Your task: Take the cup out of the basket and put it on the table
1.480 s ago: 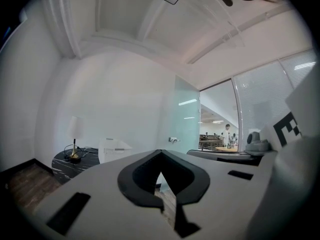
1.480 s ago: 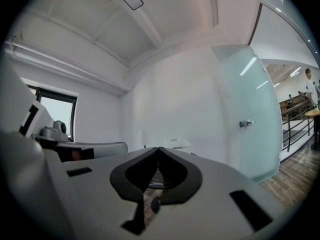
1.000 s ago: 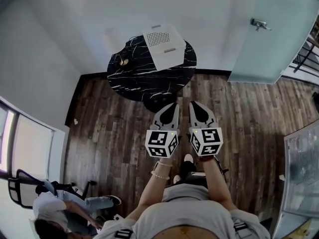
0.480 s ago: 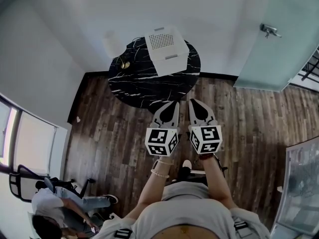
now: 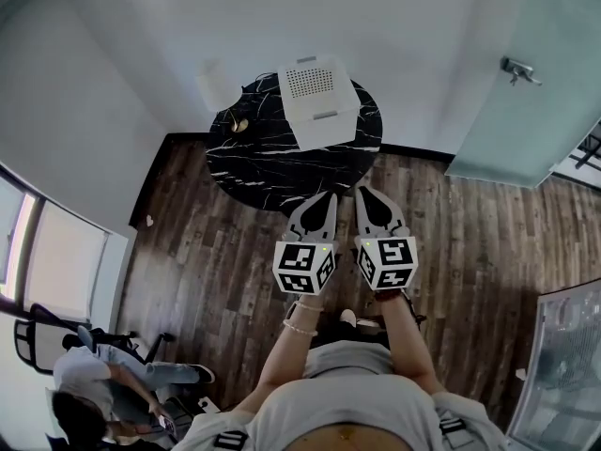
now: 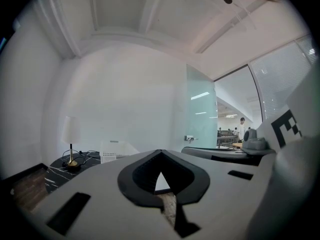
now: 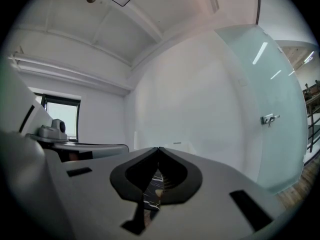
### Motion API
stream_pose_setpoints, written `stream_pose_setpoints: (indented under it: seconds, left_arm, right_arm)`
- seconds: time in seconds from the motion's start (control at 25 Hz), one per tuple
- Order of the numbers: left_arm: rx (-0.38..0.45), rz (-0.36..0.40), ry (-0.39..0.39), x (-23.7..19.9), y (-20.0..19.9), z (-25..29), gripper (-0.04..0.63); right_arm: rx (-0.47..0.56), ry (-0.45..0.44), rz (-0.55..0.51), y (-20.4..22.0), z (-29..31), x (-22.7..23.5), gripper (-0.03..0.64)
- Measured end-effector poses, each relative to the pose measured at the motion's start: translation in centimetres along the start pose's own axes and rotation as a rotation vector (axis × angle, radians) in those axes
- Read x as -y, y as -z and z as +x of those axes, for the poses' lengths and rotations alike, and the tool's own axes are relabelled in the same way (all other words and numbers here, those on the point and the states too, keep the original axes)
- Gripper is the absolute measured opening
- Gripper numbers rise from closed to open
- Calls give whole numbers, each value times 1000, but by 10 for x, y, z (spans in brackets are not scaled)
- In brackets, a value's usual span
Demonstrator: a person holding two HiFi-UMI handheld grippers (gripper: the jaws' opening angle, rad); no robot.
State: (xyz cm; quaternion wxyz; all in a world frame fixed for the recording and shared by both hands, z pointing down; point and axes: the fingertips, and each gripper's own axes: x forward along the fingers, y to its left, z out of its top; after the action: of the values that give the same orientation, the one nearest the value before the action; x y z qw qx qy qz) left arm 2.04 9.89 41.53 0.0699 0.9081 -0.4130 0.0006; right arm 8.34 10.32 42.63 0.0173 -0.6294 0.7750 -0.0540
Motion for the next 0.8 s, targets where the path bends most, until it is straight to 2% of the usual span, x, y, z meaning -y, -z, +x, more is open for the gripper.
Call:
stream_pose_setpoints:
  seconds: [0.8]
  left_arm:
    - [-6, -4, 65, -31, -9, 73, 6]
  right_arm:
    - [-2, 84, -1, -2, 60, 41, 8]
